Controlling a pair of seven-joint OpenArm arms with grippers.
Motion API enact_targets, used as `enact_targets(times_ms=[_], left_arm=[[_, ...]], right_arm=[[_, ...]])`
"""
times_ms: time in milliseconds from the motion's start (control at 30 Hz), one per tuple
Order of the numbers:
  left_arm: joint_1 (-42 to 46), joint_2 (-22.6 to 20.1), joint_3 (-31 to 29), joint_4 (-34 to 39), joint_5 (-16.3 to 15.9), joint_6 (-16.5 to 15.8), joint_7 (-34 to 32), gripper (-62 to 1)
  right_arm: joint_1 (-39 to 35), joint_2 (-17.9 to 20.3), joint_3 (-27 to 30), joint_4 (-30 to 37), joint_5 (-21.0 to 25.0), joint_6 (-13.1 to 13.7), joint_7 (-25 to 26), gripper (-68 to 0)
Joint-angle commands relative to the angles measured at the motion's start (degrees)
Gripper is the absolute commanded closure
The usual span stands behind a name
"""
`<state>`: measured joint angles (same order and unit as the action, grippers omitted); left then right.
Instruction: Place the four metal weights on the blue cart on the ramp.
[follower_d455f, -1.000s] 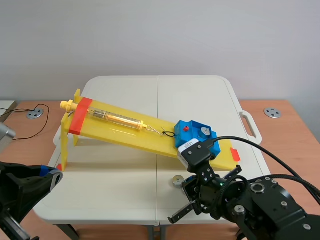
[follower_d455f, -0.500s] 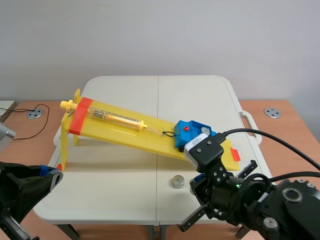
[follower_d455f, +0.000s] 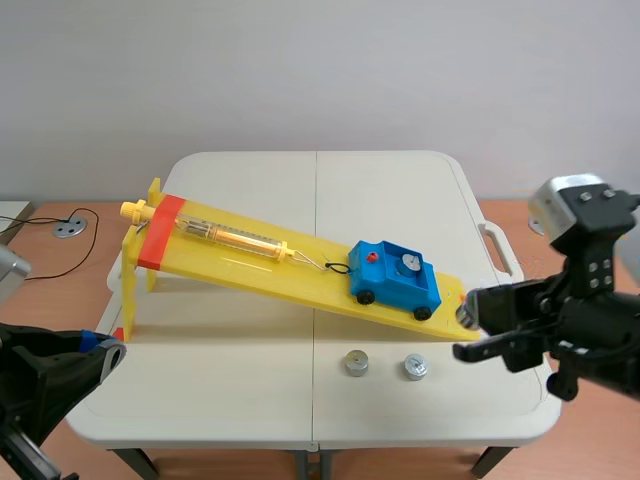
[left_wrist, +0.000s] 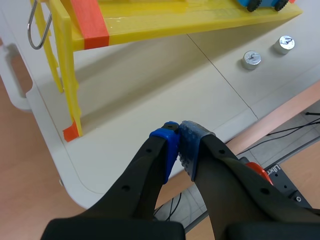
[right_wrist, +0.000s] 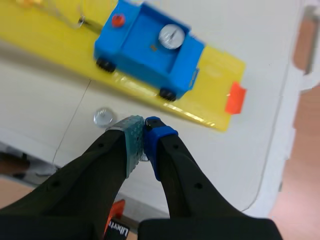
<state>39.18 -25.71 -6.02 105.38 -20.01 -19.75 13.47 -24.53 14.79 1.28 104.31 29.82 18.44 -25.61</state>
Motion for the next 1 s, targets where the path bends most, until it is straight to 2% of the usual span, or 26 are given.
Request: enact_targets(times_ms=[0, 200, 533, 733, 833, 967], left_arm=[[-1.3, 1.2, -0.8, 4.0, -4.2, -1.0, -5.9, -3.6], [-1.3, 1.2, -0.8, 4.0, -4.2, -1.0, -5.9, -3.6], [-1.3, 1.2, -0.8, 4.0, -4.2, -1.0, -5.9, -3.6], [-1.3, 1.2, -0.8, 4.0, -4.2, -1.0, -5.9, -3.6], [-1.3, 1.2, -0.8, 4.0, -4.2, -1.0, -5.9, -3.6], [-1.3, 1.2, -0.8, 4.0, -4.2, -1.0, -5.9, -3.6]], right_arm=[[5.3, -0.2, 1.2, 4.8, 2.8, 0.7, 6.4, -0.6], [11.0, -5.1, 1.3, 2.8, 2.0, 0.7, 6.5, -0.6], [22.3, -12.6, 1.3, -9.8, 0.4, 1.1, 7.4, -0.6], [26.8, -14.7, 1.2, -16.5, 0.4, 2.3, 7.5, -0.6], [28.3, -14.8, 0.4, -19.4, 0.3, 3.4, 7.5, -0.6], [29.4, -14.8, -1.0, -22.2, 0.1, 3.5, 7.6, -0.6]])
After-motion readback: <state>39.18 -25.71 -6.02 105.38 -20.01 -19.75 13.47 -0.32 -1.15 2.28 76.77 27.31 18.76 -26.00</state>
